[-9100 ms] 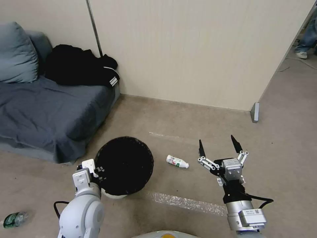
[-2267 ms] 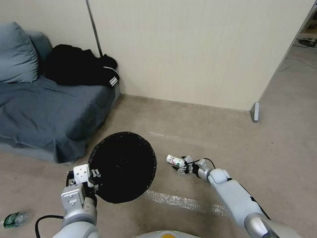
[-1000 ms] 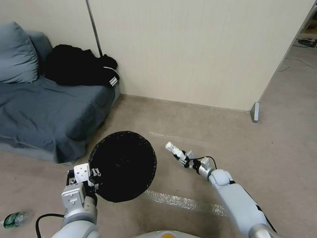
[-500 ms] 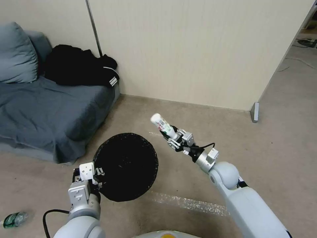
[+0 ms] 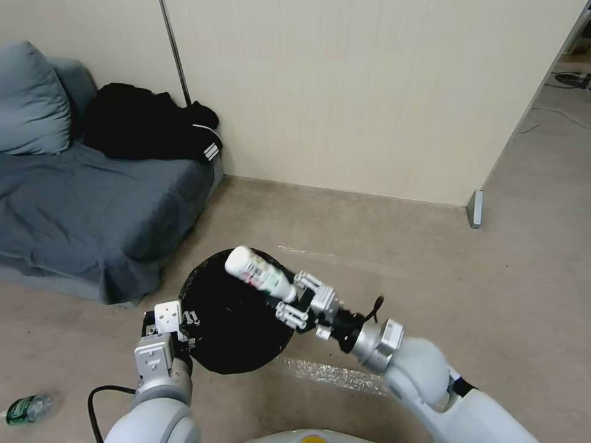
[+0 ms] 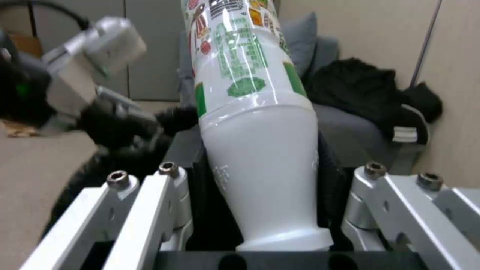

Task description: Pick up the trash bin, then pick up the garbage from the floor and place it into the trash bin.

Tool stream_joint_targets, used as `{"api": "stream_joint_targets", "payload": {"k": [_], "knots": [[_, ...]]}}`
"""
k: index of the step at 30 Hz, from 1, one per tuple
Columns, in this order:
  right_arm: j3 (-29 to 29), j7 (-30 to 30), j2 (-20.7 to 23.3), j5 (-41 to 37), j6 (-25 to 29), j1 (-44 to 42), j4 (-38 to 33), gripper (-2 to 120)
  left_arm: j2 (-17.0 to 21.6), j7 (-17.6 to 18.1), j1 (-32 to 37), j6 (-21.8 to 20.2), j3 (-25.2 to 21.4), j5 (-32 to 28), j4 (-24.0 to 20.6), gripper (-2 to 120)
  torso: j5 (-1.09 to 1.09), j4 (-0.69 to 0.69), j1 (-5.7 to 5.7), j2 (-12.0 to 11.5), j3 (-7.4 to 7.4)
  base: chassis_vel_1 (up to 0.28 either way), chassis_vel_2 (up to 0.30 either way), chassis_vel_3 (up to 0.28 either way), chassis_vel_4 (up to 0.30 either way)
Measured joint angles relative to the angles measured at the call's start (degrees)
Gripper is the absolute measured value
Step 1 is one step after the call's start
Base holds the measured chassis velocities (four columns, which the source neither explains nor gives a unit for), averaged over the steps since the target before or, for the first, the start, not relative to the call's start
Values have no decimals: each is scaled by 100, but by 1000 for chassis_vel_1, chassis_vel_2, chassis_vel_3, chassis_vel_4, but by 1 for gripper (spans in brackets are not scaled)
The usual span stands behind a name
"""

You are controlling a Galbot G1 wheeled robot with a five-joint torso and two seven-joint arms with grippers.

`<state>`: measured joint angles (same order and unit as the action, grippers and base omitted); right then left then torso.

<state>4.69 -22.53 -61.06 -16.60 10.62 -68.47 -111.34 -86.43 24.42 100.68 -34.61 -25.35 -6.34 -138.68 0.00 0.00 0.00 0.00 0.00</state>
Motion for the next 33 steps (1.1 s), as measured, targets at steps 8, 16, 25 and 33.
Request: {"api": "stream_joint_targets", "payload": {"k": [8, 16, 25, 33], "knots": [[324, 78, -410, 79, -1, 352, 460, 39, -14, -4, 102, 0, 53, 51, -123, 1, 0, 1, 0, 0, 0, 0, 0, 0, 0], [640, 218, -671, 207, -48, 621, 692, 39, -44, -4, 193, 7, 137, 136, -160, 1, 0, 0, 0, 0, 0, 0, 0, 0, 0], [769, 384, -819, 371, -68, 760, 890, 64, -74, -4, 242, 35, 194, 213, -171, 1, 0, 0, 0, 0, 0, 0, 0, 0, 0], [788, 344, -751, 376, -87, 735, 838, 91, -70, -10, 191, 38, 119, 175, -171, 1, 0, 0, 1, 0, 0, 0, 0, 0, 0]]}}
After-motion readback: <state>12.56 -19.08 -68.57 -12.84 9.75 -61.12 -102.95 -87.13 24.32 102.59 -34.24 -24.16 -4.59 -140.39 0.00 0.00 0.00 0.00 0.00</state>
